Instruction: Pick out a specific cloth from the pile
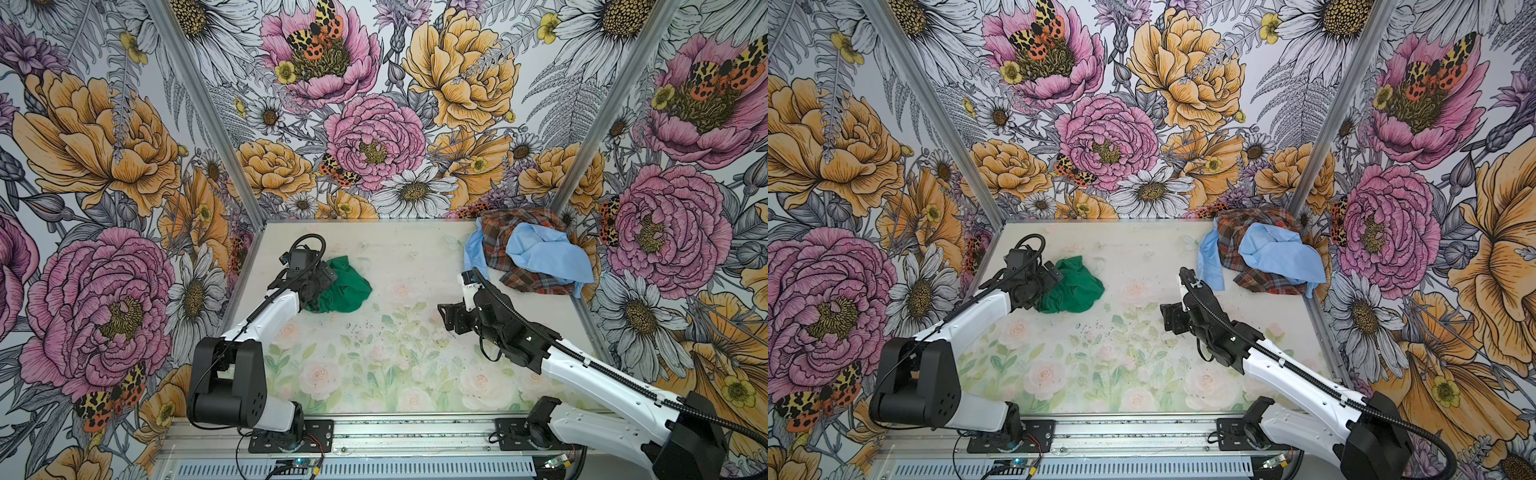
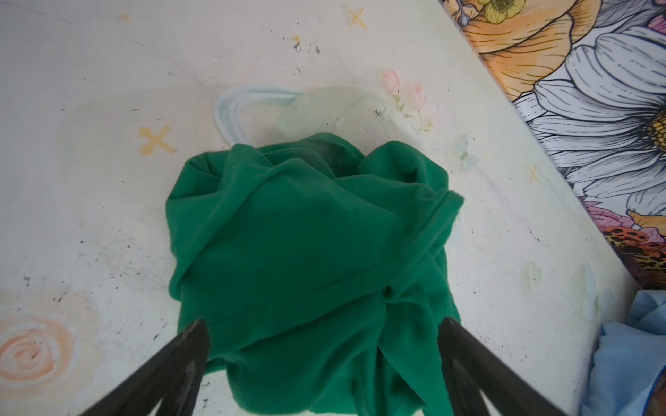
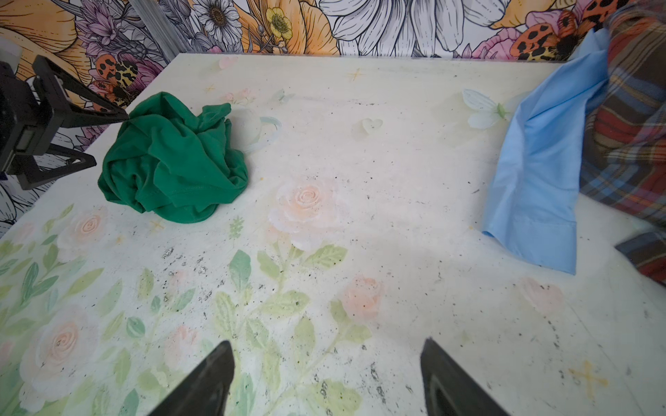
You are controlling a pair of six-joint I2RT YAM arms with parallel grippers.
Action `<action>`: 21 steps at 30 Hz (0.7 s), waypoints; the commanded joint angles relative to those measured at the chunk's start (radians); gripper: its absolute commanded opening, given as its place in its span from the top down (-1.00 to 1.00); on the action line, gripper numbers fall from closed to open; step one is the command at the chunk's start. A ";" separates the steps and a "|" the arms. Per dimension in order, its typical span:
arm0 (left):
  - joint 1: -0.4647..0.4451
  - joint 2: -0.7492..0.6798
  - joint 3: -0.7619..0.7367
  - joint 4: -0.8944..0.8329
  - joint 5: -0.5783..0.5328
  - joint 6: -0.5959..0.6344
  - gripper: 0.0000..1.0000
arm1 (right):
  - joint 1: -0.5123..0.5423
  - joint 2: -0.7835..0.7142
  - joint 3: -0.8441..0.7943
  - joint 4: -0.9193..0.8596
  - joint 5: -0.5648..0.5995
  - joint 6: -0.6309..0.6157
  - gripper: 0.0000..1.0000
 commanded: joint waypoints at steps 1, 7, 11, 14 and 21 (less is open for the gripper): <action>0.006 0.094 0.097 -0.063 -0.040 0.017 -0.98 | 0.000 -0.023 -0.015 0.000 0.000 -0.012 -0.64; -0.024 0.233 0.198 -0.074 -0.012 0.075 -0.98 | -0.001 -0.032 -0.021 -0.001 -0.001 -0.011 -0.63; -0.046 0.330 0.270 -0.152 -0.002 0.061 -0.98 | -0.001 -0.047 -0.033 -0.001 0.000 -0.008 -0.63; -0.075 0.396 0.295 -0.198 -0.031 0.064 -0.98 | -0.002 -0.060 -0.046 -0.001 0.005 -0.003 -0.64; -0.086 0.469 0.354 -0.267 -0.014 0.063 -0.98 | -0.003 -0.078 -0.063 -0.002 0.006 0.005 -0.63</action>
